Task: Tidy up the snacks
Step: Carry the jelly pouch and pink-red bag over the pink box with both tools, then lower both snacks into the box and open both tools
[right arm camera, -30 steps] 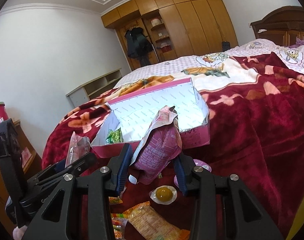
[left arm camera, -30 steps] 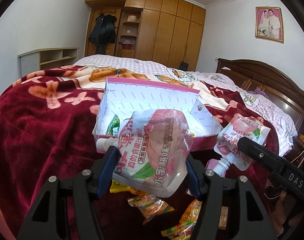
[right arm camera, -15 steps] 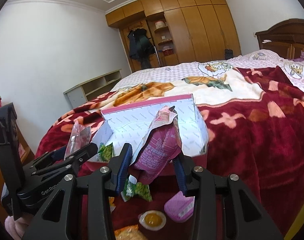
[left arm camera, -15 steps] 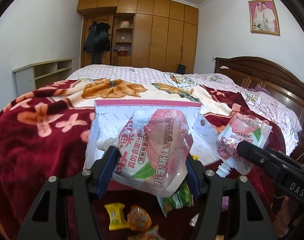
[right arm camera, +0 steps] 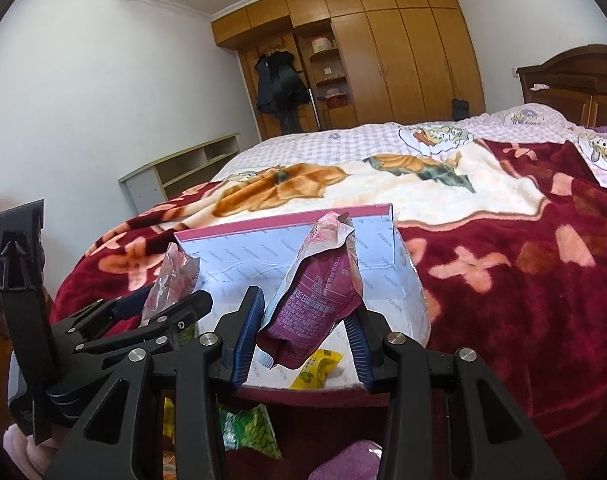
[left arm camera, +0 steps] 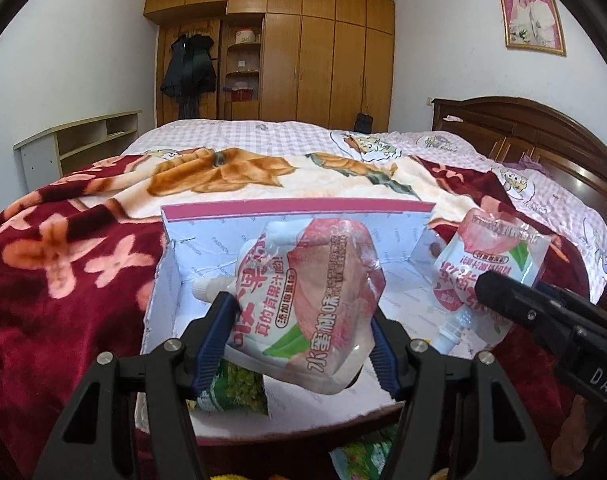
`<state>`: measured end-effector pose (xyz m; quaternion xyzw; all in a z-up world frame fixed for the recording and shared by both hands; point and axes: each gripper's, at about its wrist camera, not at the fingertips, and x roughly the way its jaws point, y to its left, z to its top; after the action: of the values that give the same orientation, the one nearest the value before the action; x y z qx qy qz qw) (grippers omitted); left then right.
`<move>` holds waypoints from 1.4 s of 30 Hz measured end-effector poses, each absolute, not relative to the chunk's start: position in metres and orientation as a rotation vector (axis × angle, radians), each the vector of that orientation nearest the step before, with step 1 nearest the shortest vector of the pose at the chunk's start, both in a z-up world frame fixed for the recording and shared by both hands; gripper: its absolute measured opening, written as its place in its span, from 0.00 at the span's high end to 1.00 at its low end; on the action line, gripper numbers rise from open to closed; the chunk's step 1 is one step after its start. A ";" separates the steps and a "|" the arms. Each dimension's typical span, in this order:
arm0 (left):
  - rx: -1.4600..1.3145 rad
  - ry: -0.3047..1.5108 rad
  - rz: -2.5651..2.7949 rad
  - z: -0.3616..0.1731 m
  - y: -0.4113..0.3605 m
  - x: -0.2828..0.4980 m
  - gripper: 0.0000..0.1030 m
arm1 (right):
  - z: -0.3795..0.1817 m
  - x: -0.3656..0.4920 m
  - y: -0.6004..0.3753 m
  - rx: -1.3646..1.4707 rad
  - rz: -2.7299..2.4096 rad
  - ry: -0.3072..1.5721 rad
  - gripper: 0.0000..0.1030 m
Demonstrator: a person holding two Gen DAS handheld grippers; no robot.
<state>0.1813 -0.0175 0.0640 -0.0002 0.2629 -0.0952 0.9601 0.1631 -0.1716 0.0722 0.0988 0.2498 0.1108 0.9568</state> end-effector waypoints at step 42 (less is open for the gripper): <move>0.020 0.638 -0.162 0.023 -0.017 0.222 0.28 | 0.035 0.191 -0.165 0.249 0.307 0.526 0.42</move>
<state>0.2217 -0.0173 0.0231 0.0098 0.3134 -0.0794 0.9462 0.1914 -0.1645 0.0348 0.1221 0.2585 0.1508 0.9463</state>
